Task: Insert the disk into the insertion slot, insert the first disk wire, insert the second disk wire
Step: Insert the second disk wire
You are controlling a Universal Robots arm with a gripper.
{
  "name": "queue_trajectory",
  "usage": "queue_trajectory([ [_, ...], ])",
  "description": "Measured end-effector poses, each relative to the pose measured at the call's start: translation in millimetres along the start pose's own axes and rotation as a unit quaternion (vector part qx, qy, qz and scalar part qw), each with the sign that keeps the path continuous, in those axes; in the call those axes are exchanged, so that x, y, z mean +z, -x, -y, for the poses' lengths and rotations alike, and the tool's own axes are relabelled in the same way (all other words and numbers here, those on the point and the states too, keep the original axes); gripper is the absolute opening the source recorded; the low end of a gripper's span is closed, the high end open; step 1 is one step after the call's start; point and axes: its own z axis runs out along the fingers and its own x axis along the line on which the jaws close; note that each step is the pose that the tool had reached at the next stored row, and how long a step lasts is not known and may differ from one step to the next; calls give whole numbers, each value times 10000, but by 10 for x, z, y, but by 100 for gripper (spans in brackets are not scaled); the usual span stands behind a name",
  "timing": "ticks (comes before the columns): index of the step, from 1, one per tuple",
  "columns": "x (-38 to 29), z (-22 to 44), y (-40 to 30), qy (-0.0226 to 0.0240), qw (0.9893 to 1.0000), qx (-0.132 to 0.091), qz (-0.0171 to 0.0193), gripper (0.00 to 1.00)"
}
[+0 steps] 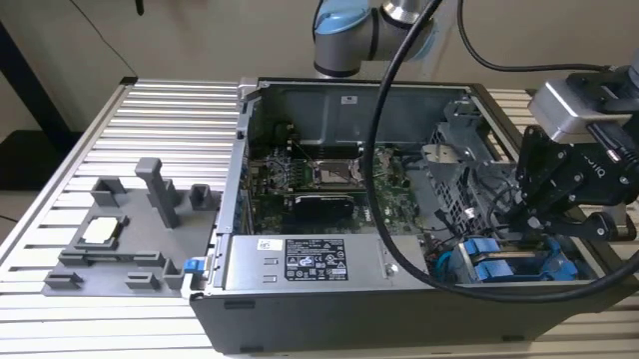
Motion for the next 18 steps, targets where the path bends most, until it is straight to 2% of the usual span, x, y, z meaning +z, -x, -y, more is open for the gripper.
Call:
queue_trajectory([
  [10,68,58,-51,0,10000,14,3,16],
  [18,74,67,-53,-1,10000,15,2,16],
])
